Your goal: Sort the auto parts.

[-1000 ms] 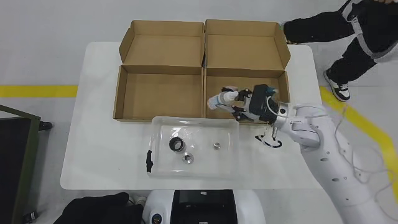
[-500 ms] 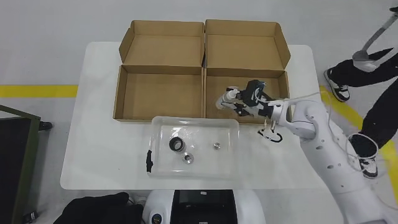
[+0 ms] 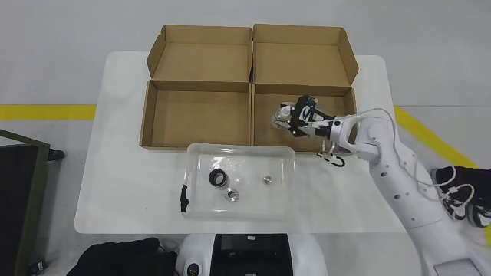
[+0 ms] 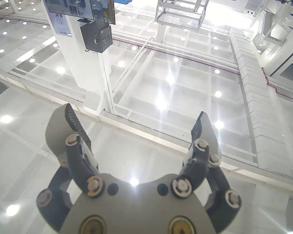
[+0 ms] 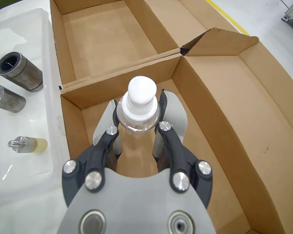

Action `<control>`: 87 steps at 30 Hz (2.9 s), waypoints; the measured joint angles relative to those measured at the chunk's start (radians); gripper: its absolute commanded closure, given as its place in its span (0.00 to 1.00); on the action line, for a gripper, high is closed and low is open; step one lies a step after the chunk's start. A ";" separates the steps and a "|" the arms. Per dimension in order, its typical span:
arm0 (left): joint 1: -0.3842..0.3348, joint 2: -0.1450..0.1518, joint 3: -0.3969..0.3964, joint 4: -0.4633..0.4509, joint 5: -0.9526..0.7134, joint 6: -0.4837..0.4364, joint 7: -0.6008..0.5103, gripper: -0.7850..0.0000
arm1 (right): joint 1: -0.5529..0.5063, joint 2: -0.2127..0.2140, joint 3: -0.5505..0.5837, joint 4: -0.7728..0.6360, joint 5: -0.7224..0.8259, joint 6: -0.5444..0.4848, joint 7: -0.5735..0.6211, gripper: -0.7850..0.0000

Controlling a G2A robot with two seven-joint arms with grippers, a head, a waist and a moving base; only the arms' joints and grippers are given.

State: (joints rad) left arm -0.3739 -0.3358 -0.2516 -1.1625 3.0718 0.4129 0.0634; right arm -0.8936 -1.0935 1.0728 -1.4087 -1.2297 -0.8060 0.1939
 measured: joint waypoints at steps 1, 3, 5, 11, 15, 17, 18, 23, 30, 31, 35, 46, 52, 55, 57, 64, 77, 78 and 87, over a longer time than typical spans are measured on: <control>0.000 0.000 0.000 0.000 0.000 0.000 0.000 0.00 | 0.003 -0.001 -0.004 0.003 -0.007 0.003 -0.003 1.00; 0.000 0.000 0.000 0.000 0.000 0.000 0.000 0.00 | 0.011 -0.003 -0.012 0.008 -0.026 0.009 -0.007 1.00; 0.000 0.000 0.000 0.000 0.000 0.000 0.000 0.00 | 0.017 -0.005 -0.022 0.013 -0.045 0.015 -0.011 1.00; 0.000 0.000 0.000 0.000 0.000 0.000 0.000 0.00 | 0.026 -0.011 -0.044 0.034 -0.080 0.042 -0.030 1.00; 0.000 0.000 0.000 0.000 0.000 0.000 0.000 0.00 | 0.032 -0.014 -0.052 0.048 -0.090 0.050 -0.036 1.00; 0.000 0.000 0.000 0.000 0.000 0.000 0.000 0.00 | 0.036 -0.015 -0.054 0.053 -0.093 0.049 -0.035 0.58; 0.000 0.000 0.000 0.000 0.000 0.000 0.000 0.00 | 0.037 -0.016 -0.056 0.055 -0.094 0.049 -0.034 0.35; 0.000 0.000 0.000 0.000 0.000 0.000 0.000 0.00 | 0.044 -0.023 -0.074 0.070 -0.086 0.052 -0.032 0.00; 0.000 0.000 0.000 0.000 0.000 0.000 0.000 0.00 | 0.067 -0.031 -0.080 0.057 -0.064 0.063 -0.029 0.00; 0.000 0.000 0.000 0.000 0.000 0.000 0.000 0.00 | 0.069 -0.031 -0.077 0.052 -0.062 0.065 -0.027 0.00; 0.000 0.000 0.000 0.000 0.000 0.000 0.000 0.00 | 0.069 -0.028 -0.056 0.005 -0.046 0.072 -0.015 0.00; 0.000 0.000 0.000 0.000 0.000 0.000 0.000 0.00 | 0.046 -0.018 -0.005 -0.224 0.055 0.065 0.125 0.00; 0.000 0.000 0.000 0.000 0.000 0.000 0.000 0.00 | 0.000 -0.014 -0.013 -0.338 0.155 0.039 0.217 0.00; 0.000 0.000 0.000 0.000 0.000 0.000 0.000 0.00 | -0.029 -0.010 -0.017 -0.396 0.192 0.028 0.267 0.00; 0.000 0.000 0.000 0.000 0.000 0.000 0.000 0.00 | -0.051 -0.006 -0.021 -0.437 0.213 0.020 0.303 0.00; 0.000 0.000 0.000 0.000 0.000 0.000 0.000 0.00 | -0.131 0.010 -0.028 -0.554 0.267 -0.006 0.421 0.00; 0.000 0.000 0.000 0.000 0.000 0.000 0.000 0.00 | -0.193 0.037 -0.087 -0.648 0.261 -0.037 0.706 0.00; 0.000 0.000 0.000 0.000 0.000 0.000 0.000 0.00 | -0.192 0.038 -0.093 -0.650 0.258 -0.038 0.724 0.00; 0.000 0.000 0.000 0.000 0.000 0.000 0.000 0.00 | -0.213 0.051 -0.134 -0.640 0.229 -0.029 0.792 0.00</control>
State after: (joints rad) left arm -0.3739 -0.3358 -0.2516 -1.1625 3.0718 0.4129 0.0634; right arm -1.1062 -1.0420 0.9389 -2.0488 -1.0004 -0.8350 0.9855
